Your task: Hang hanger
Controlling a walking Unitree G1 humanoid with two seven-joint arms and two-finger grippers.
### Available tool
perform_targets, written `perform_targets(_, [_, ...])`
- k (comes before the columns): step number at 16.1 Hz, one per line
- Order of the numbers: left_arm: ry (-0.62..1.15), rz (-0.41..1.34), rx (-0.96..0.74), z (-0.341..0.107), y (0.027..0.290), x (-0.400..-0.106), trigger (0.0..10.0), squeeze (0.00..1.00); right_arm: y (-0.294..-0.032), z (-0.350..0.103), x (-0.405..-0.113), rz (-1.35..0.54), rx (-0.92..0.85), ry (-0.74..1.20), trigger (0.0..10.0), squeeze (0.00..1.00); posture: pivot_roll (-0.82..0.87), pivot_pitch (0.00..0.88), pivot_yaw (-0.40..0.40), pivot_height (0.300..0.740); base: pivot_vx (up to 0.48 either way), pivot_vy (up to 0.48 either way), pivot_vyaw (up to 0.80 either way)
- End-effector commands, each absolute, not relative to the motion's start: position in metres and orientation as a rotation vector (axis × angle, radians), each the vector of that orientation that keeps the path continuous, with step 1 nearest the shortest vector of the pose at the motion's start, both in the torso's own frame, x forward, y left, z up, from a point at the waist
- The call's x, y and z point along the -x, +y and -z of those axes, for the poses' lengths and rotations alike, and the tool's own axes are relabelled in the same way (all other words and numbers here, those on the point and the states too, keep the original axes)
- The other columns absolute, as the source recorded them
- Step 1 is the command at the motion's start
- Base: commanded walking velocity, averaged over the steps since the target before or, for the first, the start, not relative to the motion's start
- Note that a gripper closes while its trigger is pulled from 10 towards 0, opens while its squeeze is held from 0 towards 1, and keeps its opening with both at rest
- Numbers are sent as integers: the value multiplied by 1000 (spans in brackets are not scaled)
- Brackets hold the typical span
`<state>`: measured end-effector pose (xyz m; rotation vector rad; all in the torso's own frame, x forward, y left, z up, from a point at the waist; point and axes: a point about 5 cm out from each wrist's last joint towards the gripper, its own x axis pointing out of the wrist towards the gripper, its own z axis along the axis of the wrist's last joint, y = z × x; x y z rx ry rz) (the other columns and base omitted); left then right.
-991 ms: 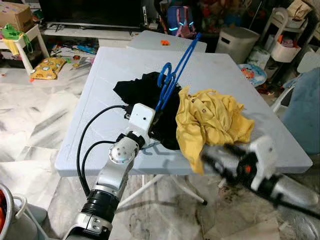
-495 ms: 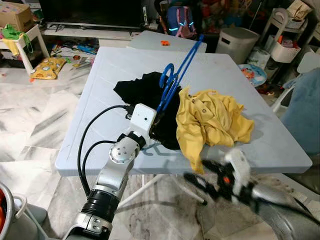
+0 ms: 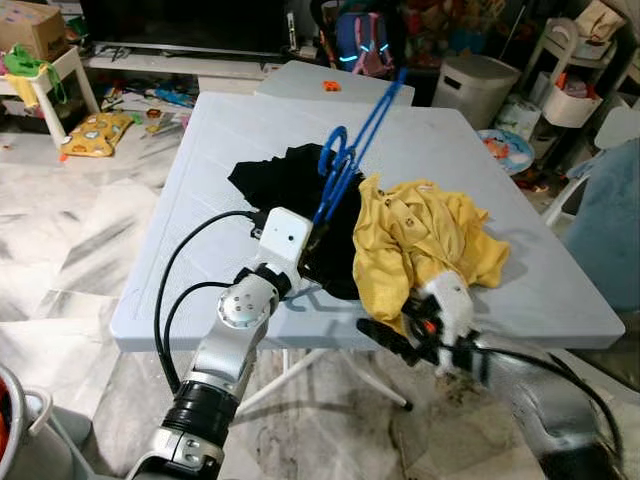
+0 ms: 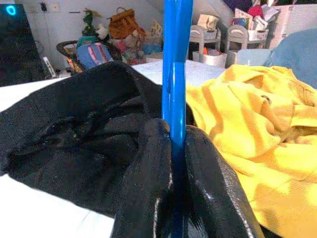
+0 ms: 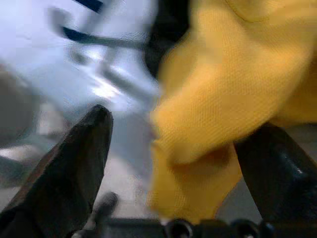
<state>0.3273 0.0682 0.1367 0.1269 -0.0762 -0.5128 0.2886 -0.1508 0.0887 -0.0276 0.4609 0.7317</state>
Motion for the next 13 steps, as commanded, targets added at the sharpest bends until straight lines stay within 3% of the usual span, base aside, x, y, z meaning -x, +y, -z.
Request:
perform_targets(1, [-44, 522, -127, -130, 65, -324, 10000, 0, -154, -85, -296, -687, 74, 476, 10000, 0, 66, 0, -121, 740, 0, 0, 0])
perform_targets(5, [-48, 508, -125, -131, 66, -324, 10000, 0, -161, -95, -347, -338, 163, 420, 10000, 0, 75, 0, -135, 740, 0, 0, 0])
perform_targets(8, [-50, 499, -125, -131, 66, -324, 10000, 0, -186, -129, -377, 37, 252, 258, 10000, 0, 80, 0, -139, 740, 0, 0, 0])
perform_targets(11, [-51, 491, -127, -131, 65, -324, 10000, 0, -190, -156, -391, 181, 289, 110, 10000, 0, 78, 0, -139, 740, 0, 0, 0])
perform_targets(13, [-53, 490, -126, -131, 64, -324, 10000, 0, -183, -157, -390, 139, 289, 59, 10000, 0, 79, 0, -140, 740, 0, 0, 0])
